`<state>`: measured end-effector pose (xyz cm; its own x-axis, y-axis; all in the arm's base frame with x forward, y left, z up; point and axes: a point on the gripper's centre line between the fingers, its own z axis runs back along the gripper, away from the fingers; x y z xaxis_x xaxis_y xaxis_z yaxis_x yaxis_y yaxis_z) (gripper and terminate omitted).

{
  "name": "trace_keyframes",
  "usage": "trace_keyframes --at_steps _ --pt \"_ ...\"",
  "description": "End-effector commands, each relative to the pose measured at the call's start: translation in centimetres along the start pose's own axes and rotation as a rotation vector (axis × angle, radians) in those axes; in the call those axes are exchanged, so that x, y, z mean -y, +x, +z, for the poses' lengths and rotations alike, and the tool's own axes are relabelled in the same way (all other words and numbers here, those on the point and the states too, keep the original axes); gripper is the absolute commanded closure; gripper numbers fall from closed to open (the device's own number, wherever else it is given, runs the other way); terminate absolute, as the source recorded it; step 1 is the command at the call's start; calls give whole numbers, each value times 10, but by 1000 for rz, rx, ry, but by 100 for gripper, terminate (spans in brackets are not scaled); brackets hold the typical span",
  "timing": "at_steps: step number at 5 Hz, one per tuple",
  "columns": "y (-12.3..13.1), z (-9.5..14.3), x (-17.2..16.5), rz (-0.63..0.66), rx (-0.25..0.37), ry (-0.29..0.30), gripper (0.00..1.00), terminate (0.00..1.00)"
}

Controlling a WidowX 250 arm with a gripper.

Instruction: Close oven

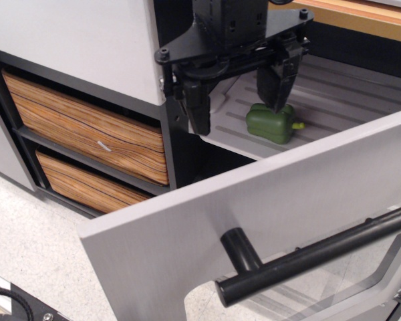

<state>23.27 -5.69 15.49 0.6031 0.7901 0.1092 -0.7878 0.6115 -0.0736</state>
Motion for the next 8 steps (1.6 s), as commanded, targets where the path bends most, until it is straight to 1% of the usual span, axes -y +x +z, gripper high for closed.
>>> trace_keyframes --at_steps 1,2,3,4,5,6,7,8 --pt "0 0 0 0 0 0 0 0" --pt "-11 16 5 45 4 0 0 0" --pt "-8 37 11 82 -38 16 0 0" --pt "-15 52 13 101 -41 -1 0 0" --pt "-30 66 9 92 -65 -13 0 0" --pt "-50 75 3 58 -96 -20 0 0" --pt "-66 76 -2 31 -112 -32 0 0" --pt "-76 71 3 -3 -153 0 0 0"
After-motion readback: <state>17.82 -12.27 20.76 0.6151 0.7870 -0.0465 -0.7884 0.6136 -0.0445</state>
